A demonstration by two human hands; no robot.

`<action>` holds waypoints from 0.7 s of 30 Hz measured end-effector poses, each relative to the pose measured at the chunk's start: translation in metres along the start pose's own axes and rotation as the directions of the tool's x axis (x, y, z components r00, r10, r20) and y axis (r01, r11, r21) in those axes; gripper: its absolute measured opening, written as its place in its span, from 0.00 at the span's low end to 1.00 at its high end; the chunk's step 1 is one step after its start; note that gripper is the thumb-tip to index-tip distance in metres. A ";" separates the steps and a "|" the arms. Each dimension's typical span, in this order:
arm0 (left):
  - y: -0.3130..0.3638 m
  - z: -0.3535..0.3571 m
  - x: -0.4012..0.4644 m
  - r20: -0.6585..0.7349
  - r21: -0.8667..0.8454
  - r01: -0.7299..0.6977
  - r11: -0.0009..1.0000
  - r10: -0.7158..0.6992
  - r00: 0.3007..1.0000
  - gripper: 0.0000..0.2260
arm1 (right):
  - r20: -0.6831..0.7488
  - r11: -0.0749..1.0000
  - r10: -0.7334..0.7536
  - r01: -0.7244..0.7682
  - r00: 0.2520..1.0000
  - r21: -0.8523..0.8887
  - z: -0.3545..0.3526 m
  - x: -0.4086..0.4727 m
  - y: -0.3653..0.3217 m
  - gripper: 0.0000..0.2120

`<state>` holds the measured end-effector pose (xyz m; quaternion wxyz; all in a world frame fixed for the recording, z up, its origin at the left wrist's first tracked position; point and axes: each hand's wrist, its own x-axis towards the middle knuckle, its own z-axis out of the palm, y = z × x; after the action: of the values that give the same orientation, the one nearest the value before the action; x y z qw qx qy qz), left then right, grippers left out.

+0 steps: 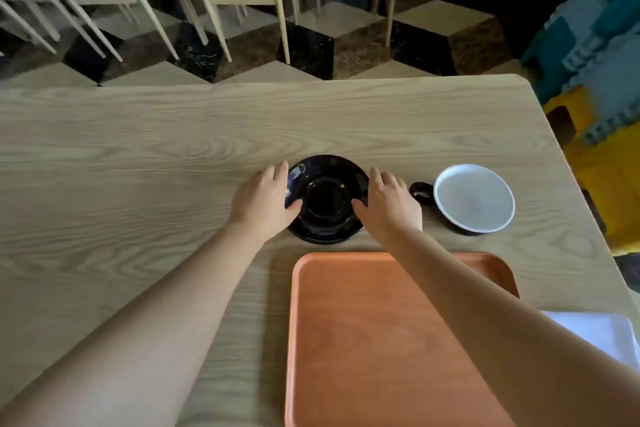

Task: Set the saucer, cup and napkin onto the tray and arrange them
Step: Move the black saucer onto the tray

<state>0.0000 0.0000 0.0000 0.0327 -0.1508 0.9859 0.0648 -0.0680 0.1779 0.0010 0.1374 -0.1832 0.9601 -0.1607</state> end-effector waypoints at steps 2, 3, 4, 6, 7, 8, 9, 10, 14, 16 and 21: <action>-0.002 0.002 0.000 0.021 -0.067 0.069 0.995 -0.068 0.997 0.33 | -0.010 0.999 -0.014 0.014 1.000 -0.051 0.000 0.001 0.001 0.19; -0.004 0.004 -0.002 0.010 -0.094 0.088 0.992 -0.087 0.996 0.34 | -0.013 0.998 -0.021 0.020 1.000 -0.067 0.001 0.001 0.003 0.18; -0.006 0.005 -0.002 0.018 -0.114 0.114 0.987 -0.113 0.993 0.34 | -0.022 0.998 -0.018 0.016 1.000 -0.064 0.001 0.001 0.005 0.18; -0.006 0.008 -0.003 0.019 -0.176 0.144 0.974 -0.143 0.990 0.30 | -0.007 0.999 -0.005 0.004 1.000 -0.038 0.002 -0.001 0.005 0.20; -0.006 0.009 -0.004 0.006 -0.240 0.151 0.959 -0.154 0.988 0.24 | 0.000 1.000 0.001 -0.001 1.000 -0.026 0.003 -0.002 0.005 0.22; -0.006 0.010 -0.004 -0.008 -0.320 0.155 0.935 -0.167 0.986 0.17 | -0.002 1.000 0.010 -0.010 1.000 -0.010 0.003 -0.002 0.005 0.22; -0.005 0.011 -0.005 0.000 -0.407 0.164 0.899 -0.180 0.984 0.13 | 0.005 0.999 0.025 -0.025 1.000 0.035 0.003 -0.002 0.004 0.22; -0.004 0.012 -0.006 0.021 -0.486 0.179 0.855 -0.193 0.981 0.11 | 0.012 0.993 0.043 -0.044 0.999 0.110 0.003 -0.002 0.003 0.21; 0.002 0.007 -0.011 0.145 -0.703 0.275 0.656 -0.246 0.958 0.17 | 0.052 0.912 0.105 -0.117 0.993 0.394 0.000 -0.002 0.003 0.16; 0.003 0.000 -0.017 0.238 -0.769 0.346 0.537 -0.261 0.936 0.19 | 0.050 0.886 0.120 -0.129 0.992 0.446 -0.008 -0.006 0.005 0.18; 0.000 -0.019 -0.051 0.315 -0.873 0.420 0.246 -0.372 0.873 0.16 | 0.003 0.783 0.133 -0.107 0.991 0.612 -0.018 -0.035 0.018 0.20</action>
<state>0.0476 0.0125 0.0227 -0.0212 -0.3835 0.7030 0.5985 -0.0485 0.2122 0.0180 0.1795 -0.0642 0.8689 -0.4567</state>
